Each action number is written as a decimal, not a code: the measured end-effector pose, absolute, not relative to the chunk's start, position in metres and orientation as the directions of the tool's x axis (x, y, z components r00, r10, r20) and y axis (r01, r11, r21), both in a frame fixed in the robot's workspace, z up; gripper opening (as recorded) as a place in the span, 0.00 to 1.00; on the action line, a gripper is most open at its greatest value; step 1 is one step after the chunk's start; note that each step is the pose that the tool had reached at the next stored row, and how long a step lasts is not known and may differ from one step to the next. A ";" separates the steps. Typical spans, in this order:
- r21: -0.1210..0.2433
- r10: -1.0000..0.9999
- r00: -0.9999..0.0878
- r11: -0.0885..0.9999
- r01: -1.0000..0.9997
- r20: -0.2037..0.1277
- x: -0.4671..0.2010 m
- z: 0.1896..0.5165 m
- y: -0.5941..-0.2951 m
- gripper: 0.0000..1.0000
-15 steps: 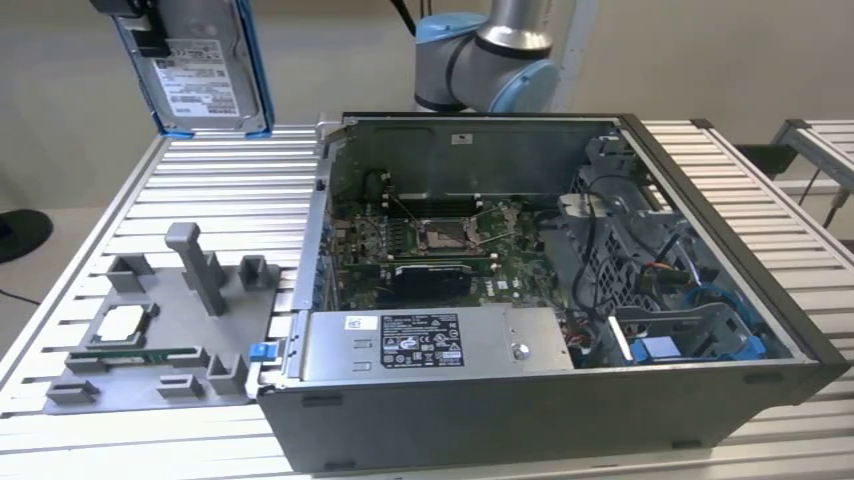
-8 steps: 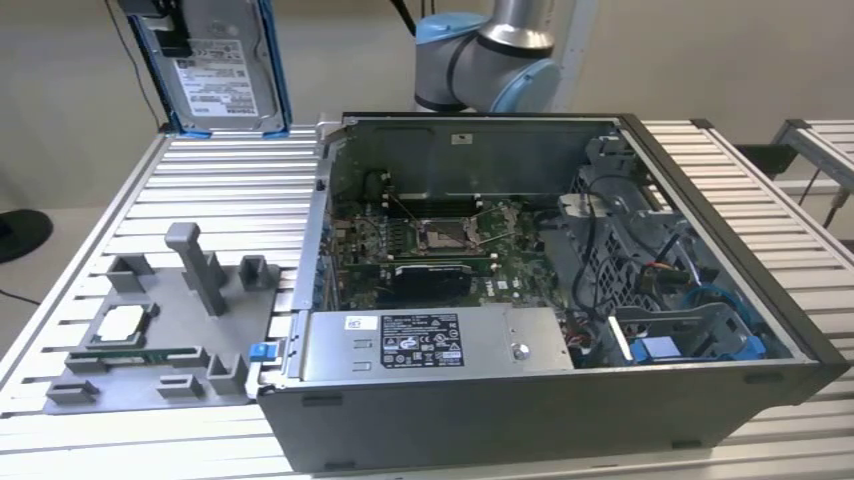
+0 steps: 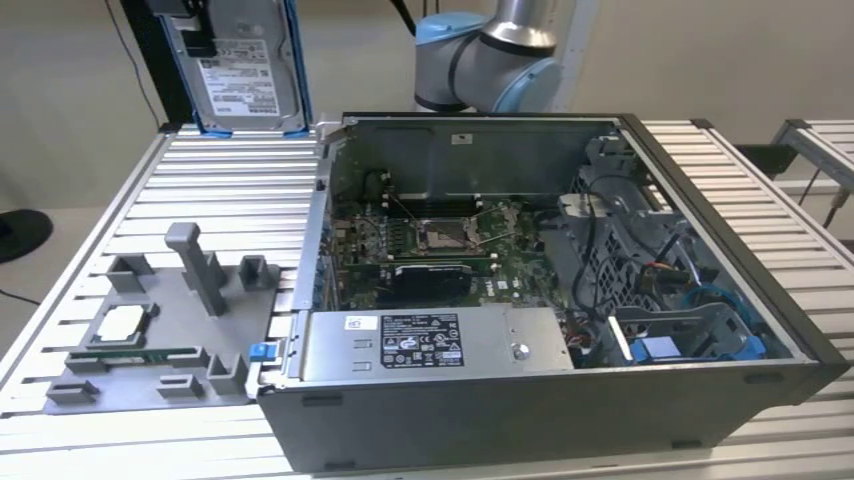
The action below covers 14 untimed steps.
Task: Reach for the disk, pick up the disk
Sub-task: 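Pick up the disk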
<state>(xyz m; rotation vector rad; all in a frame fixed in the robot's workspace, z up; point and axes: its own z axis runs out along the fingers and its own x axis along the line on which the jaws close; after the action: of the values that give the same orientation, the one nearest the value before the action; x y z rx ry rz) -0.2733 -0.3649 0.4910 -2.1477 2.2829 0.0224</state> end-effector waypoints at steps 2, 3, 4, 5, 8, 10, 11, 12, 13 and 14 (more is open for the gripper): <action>0.006 -0.998 -0.061 0.061 -0.998 -0.015 -0.268 0.491 -0.365 0.00; 0.006 -0.998 -0.061 0.061 -0.998 -0.015 -0.266 0.491 -0.365 0.00; 0.006 -0.998 -0.061 0.061 -0.998 -0.015 -0.263 0.491 -0.365 0.00; 0.006 -0.998 -0.061 0.061 -0.998 -0.015 -0.260 0.491 -0.365 0.00; 0.007 -0.998 -0.061 0.061 -0.998 -0.015 -0.251 0.491 -0.365 0.00; 0.007 -0.998 -0.061 0.061 -0.998 -0.015 -0.245 0.491 -0.365 0.00; 0.007 -0.998 -0.061 0.061 -0.998 -0.015 -0.243 0.491 -0.365 0.00; 0.007 -0.998 -0.061 0.061 -0.998 -0.015 -0.240 0.491 -0.365 0.00; 0.008 -0.998 -0.061 0.061 -0.998 -0.015 -0.237 0.491 -0.365 0.00; 0.008 -0.998 -0.061 0.061 -0.998 -0.015 -0.233 0.491 -0.365 0.00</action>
<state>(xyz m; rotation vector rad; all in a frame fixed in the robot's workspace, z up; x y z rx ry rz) -0.2334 -0.3650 0.4910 -2.1488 2.2843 0.0249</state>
